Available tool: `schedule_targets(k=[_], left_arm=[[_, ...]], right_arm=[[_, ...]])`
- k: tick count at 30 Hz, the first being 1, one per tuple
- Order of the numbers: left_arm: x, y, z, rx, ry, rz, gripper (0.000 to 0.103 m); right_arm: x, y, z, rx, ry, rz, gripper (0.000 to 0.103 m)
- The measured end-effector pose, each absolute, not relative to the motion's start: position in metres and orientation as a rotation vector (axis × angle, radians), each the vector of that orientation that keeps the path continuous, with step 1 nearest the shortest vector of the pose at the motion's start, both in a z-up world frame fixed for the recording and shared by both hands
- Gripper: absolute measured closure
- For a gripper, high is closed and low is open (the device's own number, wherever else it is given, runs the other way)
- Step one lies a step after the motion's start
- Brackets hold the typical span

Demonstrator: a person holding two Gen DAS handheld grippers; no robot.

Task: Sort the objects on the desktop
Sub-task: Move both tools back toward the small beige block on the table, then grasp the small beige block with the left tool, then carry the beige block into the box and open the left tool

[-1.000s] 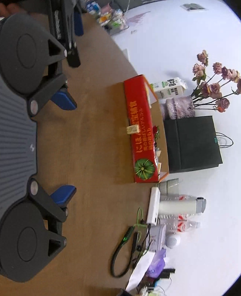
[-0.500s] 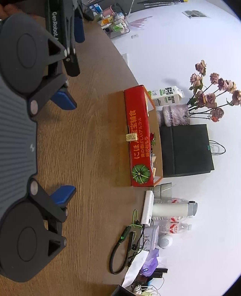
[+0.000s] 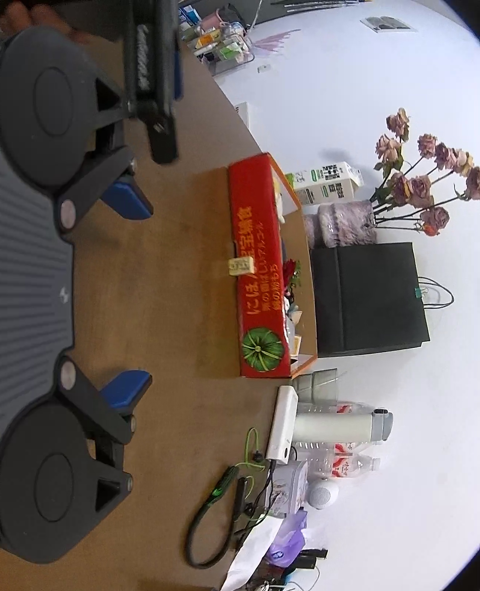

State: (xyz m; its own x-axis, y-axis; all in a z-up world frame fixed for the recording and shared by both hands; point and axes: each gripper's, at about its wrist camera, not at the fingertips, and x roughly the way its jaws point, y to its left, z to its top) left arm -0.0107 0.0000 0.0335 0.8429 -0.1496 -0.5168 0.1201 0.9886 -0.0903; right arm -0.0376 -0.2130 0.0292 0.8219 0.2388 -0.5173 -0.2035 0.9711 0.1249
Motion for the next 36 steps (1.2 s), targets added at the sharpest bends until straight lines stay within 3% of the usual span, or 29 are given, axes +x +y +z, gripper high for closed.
schedule_targets(k=[4,9,12,16,17,18,19,21,24,26,28,36], left_arm=[[0.054,-0.017,0.031,-0.074,0.582,-0.151,0.013],[0.125,-0.041,0.014,-0.07,0.614,-0.121,0.016],[0.155,-0.047,0.007,-0.087,0.647,-0.101,0.024],[0.176,-0.051,0.004,-0.11,0.677,-0.011,0.043],[0.175,-0.053,0.003,-0.108,0.665,0.003,0.047],[0.175,-0.055,0.003,-0.105,0.663,0.004,0.061],[0.174,-0.056,0.002,-0.106,0.662,-0.002,0.082],[0.169,-0.057,0.004,-0.095,0.664,0.031,0.081],[0.158,-0.051,0.004,-0.097,0.663,0.018,0.082],[0.145,-0.046,0.005,-0.095,0.664,0.012,0.082],[0.132,-0.04,0.006,-0.091,0.662,0.013,0.082],[0.068,-0.026,0.017,-0.096,0.641,-0.034,0.082]], right_arm=[[-0.01,-0.222,0.029,0.047,0.557,0.203,0.015],[0.032,-0.234,0.027,0.06,0.571,0.227,0.016],[0.064,-0.231,0.021,0.021,0.568,0.263,0.018],[0.107,-0.228,0.008,-0.012,0.623,0.298,0.023],[0.119,-0.228,0.004,-0.005,0.65,0.305,0.029],[0.128,-0.228,0.002,0.003,0.665,0.314,0.039],[0.132,-0.228,0.002,0.002,0.656,0.315,0.044],[0.143,-0.228,0.006,0.024,0.654,0.335,0.068],[0.151,-0.227,0.009,0.069,0.647,0.362,0.088],[0.15,-0.225,0.01,0.083,0.635,0.369,0.09],[0.147,-0.221,0.014,0.086,0.63,0.391,0.099],[0.097,-0.196,0.026,0.001,0.58,0.414,0.101]])
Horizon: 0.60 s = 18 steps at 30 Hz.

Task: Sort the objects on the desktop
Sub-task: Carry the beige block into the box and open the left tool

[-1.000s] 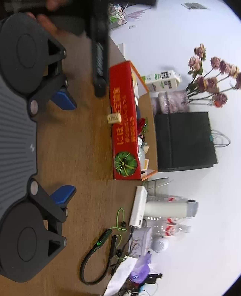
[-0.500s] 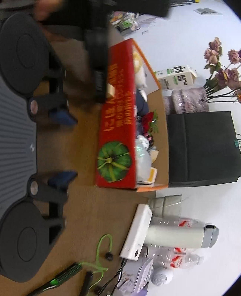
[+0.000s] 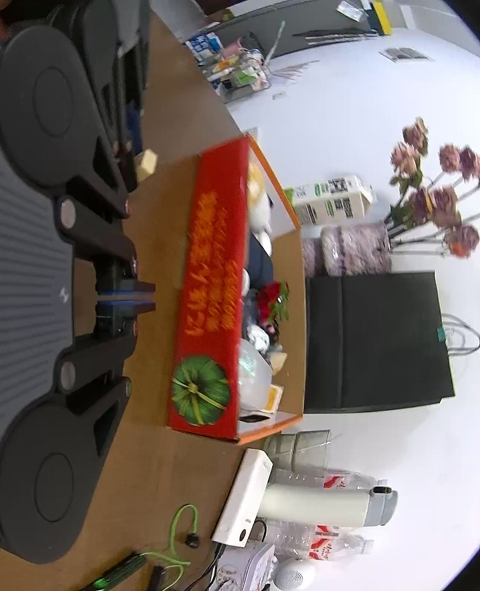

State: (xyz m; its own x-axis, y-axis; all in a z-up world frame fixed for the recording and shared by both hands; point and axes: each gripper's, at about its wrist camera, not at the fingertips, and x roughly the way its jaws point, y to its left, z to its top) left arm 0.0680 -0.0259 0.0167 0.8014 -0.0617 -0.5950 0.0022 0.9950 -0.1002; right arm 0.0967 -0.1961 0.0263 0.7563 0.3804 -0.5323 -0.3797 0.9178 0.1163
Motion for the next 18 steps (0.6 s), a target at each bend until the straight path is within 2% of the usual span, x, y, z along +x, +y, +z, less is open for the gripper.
schedule_targets(k=[9,18], left_arm=[[-0.035,-0.015,0.03,-0.099,0.574,-0.138,0.082],[-0.116,-0.013,0.027,-0.064,0.529,-0.193,0.082]], right_arm=[[-0.003,-0.202,0.017,0.062,0.608,0.396,0.101],[-0.104,-0.208,0.026,0.023,0.494,0.333,0.101]])
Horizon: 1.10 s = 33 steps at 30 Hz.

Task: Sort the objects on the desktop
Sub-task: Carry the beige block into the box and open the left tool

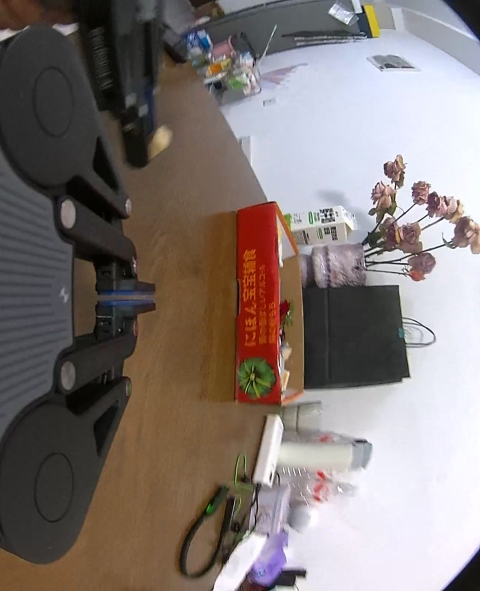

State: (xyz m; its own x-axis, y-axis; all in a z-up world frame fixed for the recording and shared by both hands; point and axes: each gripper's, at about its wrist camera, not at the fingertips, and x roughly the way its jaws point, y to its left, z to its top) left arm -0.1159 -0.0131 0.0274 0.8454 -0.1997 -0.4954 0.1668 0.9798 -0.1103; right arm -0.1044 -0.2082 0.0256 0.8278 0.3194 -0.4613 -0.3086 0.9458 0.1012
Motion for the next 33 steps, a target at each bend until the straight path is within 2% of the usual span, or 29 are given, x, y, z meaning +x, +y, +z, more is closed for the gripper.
schedule_targets(k=[6,22,33], left_arm=[[-0.131,-0.022,0.034,-0.048,0.494,-0.196,0.082],[-0.12,-0.021,0.031,-0.03,0.481,-0.184,0.082],[-0.028,-0.007,0.089,-0.067,0.434,-0.223,0.081]], right_arm=[[-0.144,-0.209,0.02,0.028,0.434,0.327,0.101],[-0.13,-0.204,0.028,0.058,0.409,0.353,0.101],[-0.043,-0.209,0.07,0.09,0.399,0.431,0.101]])
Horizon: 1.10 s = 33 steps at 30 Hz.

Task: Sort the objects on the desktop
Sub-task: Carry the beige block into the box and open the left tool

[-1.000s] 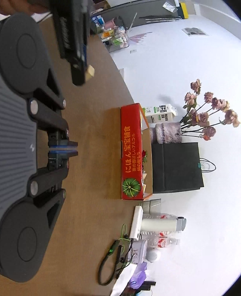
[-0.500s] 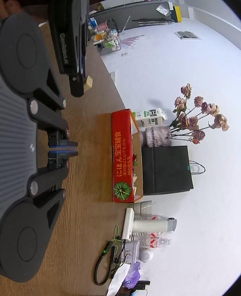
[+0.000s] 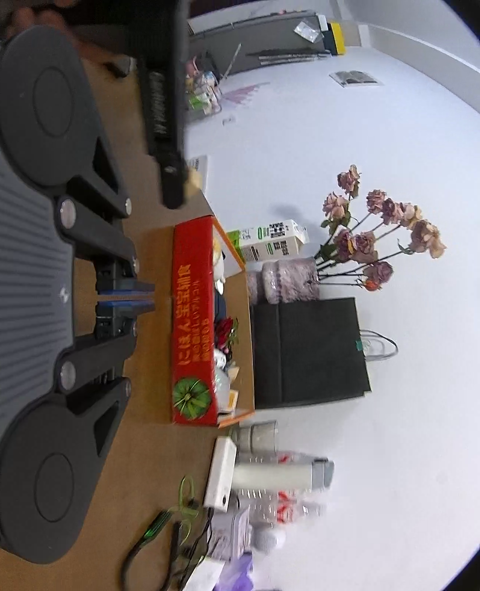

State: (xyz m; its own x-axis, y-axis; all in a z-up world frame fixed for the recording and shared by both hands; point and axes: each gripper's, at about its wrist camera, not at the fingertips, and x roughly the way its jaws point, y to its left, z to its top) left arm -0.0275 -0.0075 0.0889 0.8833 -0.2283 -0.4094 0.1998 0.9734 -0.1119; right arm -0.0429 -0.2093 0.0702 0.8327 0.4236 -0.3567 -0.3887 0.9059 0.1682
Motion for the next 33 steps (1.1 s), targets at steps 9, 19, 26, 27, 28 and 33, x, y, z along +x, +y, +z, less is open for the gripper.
schedule_targets(k=[9,19,26,27,28,33], left_arm=[[0.097,0.023,0.133,-0.244,0.601,-0.251,0.082],[0.249,-0.015,0.126,-0.121,0.88,-0.25,0.081],[0.295,-0.034,0.068,-0.095,1.106,-0.244,0.081],[0.298,-0.036,0.065,-0.097,1.127,-0.256,0.081],[0.3,-0.037,0.062,-0.103,1.144,-0.266,0.081],[0.304,-0.034,0.064,-0.063,1.137,-0.237,0.055]], right_arm=[[0.073,-0.209,0.133,0.027,0.422,0.487,0.101],[0.267,-0.191,0.142,0.118,0.849,0.414,0.1],[0.308,-0.181,0.082,0.086,1.061,0.318,0.096],[0.309,-0.178,0.078,0.072,1.068,0.314,0.092],[0.31,-0.176,0.076,0.059,1.069,0.307,0.091],[0.314,-0.177,0.079,0.042,1.056,0.262,0.083]])
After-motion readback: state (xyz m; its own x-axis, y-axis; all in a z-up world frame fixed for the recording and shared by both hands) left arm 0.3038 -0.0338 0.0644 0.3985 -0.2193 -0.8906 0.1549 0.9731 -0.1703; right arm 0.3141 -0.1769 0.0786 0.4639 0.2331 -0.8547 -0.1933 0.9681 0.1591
